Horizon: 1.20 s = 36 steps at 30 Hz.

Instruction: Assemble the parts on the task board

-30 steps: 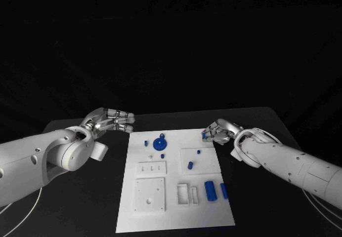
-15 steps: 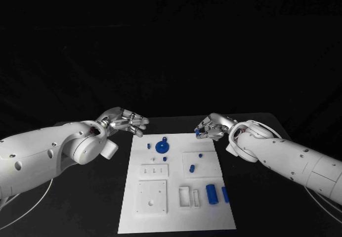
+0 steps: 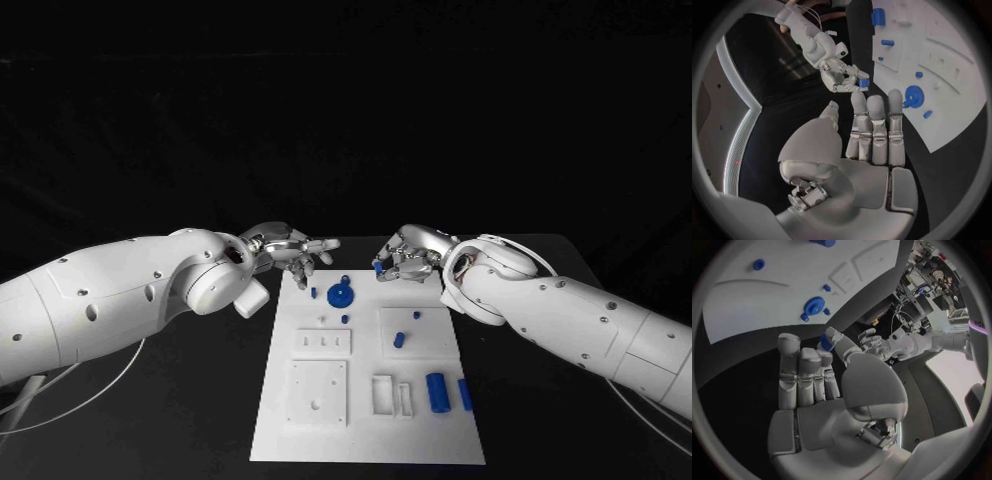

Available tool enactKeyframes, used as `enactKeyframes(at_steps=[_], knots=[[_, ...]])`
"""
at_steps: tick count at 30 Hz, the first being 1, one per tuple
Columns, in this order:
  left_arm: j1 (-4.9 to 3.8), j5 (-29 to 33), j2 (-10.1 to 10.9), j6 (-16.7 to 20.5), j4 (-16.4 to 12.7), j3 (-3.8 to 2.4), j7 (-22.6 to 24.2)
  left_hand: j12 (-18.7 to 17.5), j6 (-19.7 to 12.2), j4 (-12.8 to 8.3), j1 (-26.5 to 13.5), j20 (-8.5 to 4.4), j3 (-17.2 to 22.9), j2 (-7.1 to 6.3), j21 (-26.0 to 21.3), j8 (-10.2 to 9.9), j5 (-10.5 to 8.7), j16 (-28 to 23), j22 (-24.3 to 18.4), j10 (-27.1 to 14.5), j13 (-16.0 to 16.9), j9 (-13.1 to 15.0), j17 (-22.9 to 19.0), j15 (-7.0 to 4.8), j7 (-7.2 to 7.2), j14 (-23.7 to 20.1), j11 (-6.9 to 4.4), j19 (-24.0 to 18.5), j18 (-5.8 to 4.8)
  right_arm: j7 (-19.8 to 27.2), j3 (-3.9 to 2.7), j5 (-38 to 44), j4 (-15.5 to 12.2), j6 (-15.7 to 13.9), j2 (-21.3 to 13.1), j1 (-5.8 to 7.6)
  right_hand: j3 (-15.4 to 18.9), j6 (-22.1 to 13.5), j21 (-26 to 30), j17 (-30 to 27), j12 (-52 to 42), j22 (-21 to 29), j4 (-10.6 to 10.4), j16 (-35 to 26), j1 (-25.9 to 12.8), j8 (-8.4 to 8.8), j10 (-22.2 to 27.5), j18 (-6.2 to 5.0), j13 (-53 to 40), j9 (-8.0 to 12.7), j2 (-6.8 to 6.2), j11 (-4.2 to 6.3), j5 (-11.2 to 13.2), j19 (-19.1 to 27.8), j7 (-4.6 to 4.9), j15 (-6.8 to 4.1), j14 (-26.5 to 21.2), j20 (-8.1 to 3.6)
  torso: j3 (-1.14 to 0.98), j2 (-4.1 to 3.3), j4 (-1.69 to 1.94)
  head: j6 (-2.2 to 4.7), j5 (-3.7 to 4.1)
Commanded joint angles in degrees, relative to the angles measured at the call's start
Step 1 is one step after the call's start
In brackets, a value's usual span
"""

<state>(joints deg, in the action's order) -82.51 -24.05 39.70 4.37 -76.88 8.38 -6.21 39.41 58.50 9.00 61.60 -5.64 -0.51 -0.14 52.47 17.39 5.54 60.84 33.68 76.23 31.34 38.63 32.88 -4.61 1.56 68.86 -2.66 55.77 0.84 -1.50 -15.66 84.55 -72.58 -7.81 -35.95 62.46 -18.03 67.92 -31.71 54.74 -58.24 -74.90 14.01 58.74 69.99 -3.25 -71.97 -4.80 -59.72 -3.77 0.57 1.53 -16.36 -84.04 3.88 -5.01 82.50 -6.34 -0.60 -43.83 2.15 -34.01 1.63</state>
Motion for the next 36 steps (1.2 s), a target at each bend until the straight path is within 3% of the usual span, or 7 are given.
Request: enactKeyframes(at_steps=[1,10,14,20,25,36], knots=[[-0.18,-2.22,-0.45,-2.01,-0.27,0.03,-3.74,1.5,-0.68,0.08,-0.16,0.0,0.33,-0.35,0.44,1.21,0.67,1.31,0.78,-0.69,0.61,3.21,-0.53,-0.05,-0.12,-0.47,-0.01,-0.39,0.43,-1.52,0.09,1.97,-0.64,1.43,0.72,0.09,-0.29,0.34,0.03,0.01,-0.26,-1.81,-0.06,-0.01,0.06,-0.36,-0.21,0.77,0.0,-0.3,-0.56,0.24,0.13,-2.74,0.08,-0.48,0.03,-0.38,0.0,0.01,-0.04,-0.19,-0.07],[-0.14,-3.95,-1.65,-2.25,-0.04,0.56,-4.59,2.86,-1.0,0.88,-0.48,0.13,0.2,-0.11,0.41,1.14,2.33,3.07,2.09,-1.59,0.24,6.87,-2.15,0.06,-0.21,-1.44,0.02,-0.91,0.46,-1.92,0.25,2.08,-1.03,1.74,2.43,0.31,-0.37,-0.03,-0.02,0.07,-0.28,-1.81,-0.22,0.03,0.03,-0.35,-0.2,0.75,-0.04,-0.26,-0.69,0.23,0.1,-2.74,0.16,-0.46,0.04,-0.36,0.06,-0.05,-0.03,-0.21,0.38],[-0.11,-4.65,-2.21,-2.03,0.13,0.8,-4.73,3.81,-1.45,0.97,-0.42,0.23,0.42,-0.48,0.28,1.37,2.84,4.18,2.92,-2.35,0.36,8.6,-2.69,0.17,-0.18,-2.23,0.1,-1.19,0.46,-2.01,0.4,2.08,-1.24,2.0,3.08,0.39,-0.41,0.0,-0.07,-0.06,-0.25,-1.82,-0.3,-0.11,0.04,-0.37,-0.16,0.74,-0.02,-0.28,-0.71,0.26,0.1,-2.74,0.15,-0.44,-0.01,-0.35,-0.01,-0.03,-0.04,-0.36,0.6],[-0.08,-6.54,-2.78,-1.69,0.35,0.94,-5.05,3.71,-1.41,1.23,-0.4,0.39,0.84,-1.11,-0.12,0.57,2.56,4.2,3.21,-2.57,-0.03,7.86,-3.33,0.31,0.01,-2.45,0.26,-1.28,0.51,-2.16,0.64,2.09,-1.58,2.53,3.68,0.47,-0.41,0.0,-0.07,-0.06,-0.25,-1.82,-0.3,-0.11,0.04,-0.37,-0.16,0.74,-0.02,-0.28,-0.71,0.26,0.1,-2.74,0.15,-0.44,-0.01,-0.35,-0.05,-0.05,0.02,-0.56,0.76],[-0.04,-6.87,-3.24,-1.23,0.59,0.98,-5.63,3.75,-1.49,1.49,-0.61,0.4,0.87,-1.23,-0.24,0.39,2.35,4.29,3.32,-2.6,-0.08,7.7,-3.44,0.33,0.06,-2.52,0.29,-1.31,0.49,-2.36,0.73,2.09,-1.89,2.87,3.94,0.49,-0.5,0.06,0.03,-0.01,-0.21,-1.77,-0.41,-0.1,0.18,-0.37,-0.12,0.72,-0.02,-0.3,-0.74,0.28,0.0,-2.73,0.14,-0.46,0.01,-0.35,-0.03,-0.09,0.08,-0.17,0.91],[0.3,-6.95,-4.13,-0.99,1.32,1.24,-7.71,3.89,-1.32,1.99,-0.65,0.42,1.25,-1.7,-0.44,0.08,2.23,4.53,3.72,-2.62,-0.19,7.2,-3.69,0.35,0.09,-2.6,0.31,-1.29,0.49,-2.8,0.78,2.11,-2.77,3.55,4.01,0.5,-0.51,0.12,-0.01,0.03,-0.2,-1.77,-0.53,-0.08,0.13,-0.39,-0.11,0.69,-0.02,-0.32,-0.78,0.3,-0.05,-2.75,0.12,-0.46,0.03,-0.35,0.02,-0.13,0.0,-0.57,0.85]])
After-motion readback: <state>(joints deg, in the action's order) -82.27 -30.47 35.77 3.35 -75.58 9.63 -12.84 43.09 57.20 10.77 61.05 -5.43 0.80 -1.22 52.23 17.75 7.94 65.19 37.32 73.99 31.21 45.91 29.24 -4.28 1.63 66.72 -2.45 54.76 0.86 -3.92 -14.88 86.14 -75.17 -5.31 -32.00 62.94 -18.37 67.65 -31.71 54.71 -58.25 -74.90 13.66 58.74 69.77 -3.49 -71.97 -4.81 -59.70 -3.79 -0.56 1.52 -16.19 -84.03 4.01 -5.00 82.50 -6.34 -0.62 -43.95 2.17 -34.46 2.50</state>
